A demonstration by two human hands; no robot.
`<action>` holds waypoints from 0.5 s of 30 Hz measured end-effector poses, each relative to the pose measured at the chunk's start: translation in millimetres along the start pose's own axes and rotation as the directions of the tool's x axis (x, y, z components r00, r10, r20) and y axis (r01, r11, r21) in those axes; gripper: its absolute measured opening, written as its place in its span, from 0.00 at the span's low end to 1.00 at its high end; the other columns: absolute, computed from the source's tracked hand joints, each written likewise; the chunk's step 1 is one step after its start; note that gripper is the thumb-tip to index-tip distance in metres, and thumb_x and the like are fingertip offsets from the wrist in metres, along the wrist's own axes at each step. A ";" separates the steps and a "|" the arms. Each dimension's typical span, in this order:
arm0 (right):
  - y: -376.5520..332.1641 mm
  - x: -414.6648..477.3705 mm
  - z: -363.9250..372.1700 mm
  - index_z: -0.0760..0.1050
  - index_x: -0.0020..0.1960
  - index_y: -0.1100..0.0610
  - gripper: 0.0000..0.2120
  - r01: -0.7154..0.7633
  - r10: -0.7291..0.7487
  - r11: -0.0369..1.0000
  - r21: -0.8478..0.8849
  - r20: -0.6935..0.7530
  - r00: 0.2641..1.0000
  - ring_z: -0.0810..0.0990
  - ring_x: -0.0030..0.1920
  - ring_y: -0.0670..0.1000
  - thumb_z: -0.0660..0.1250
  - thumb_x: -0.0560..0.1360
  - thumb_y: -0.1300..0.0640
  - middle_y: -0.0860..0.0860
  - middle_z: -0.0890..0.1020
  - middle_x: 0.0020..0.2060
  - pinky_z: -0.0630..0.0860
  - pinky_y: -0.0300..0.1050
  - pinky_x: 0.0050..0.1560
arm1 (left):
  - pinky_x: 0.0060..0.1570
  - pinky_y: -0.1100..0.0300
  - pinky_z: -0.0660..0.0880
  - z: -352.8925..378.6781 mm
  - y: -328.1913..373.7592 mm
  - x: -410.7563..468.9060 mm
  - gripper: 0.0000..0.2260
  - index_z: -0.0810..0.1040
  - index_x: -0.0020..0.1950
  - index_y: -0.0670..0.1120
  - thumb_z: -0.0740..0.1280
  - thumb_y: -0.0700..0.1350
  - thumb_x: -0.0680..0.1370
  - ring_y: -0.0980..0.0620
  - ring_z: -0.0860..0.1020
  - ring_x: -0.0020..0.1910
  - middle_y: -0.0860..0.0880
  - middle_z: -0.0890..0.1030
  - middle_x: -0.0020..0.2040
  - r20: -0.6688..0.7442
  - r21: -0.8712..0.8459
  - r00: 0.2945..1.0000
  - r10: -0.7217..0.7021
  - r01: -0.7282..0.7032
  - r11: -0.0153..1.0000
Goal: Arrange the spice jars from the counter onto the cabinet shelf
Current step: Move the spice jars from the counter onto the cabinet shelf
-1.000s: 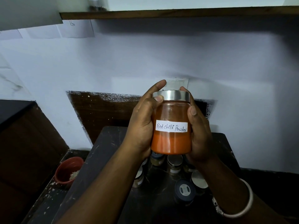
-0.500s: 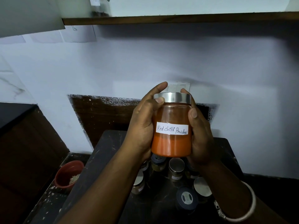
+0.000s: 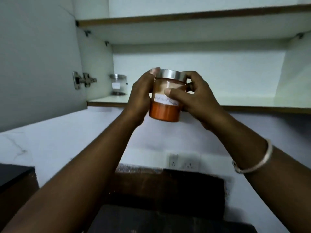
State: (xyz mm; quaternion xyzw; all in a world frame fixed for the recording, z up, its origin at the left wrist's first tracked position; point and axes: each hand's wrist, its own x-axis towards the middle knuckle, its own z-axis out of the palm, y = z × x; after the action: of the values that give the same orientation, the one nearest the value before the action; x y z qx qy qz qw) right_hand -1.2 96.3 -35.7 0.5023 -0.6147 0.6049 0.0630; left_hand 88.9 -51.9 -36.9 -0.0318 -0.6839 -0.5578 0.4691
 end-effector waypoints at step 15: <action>114.9 254.6 128.4 0.70 0.65 0.59 0.28 -0.024 0.155 0.843 -0.537 0.200 0.967 0.79 0.60 0.58 0.76 0.72 0.49 0.57 0.79 0.61 0.72 0.46 0.49 | 0.48 0.51 0.77 -89.1 -117.1 117.1 0.22 0.82 0.50 0.47 0.51 0.55 0.86 0.41 0.83 0.52 0.45 0.85 0.50 -0.169 0.954 0.980 0.105 0.135 0.269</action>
State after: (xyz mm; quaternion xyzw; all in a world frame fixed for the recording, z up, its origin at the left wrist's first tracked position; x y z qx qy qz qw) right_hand -137.0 -172.4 27.1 0.5039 -0.7836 0.3501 0.0974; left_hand 11.2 -222.7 -49.0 0.3204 -0.8314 -0.0349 0.4527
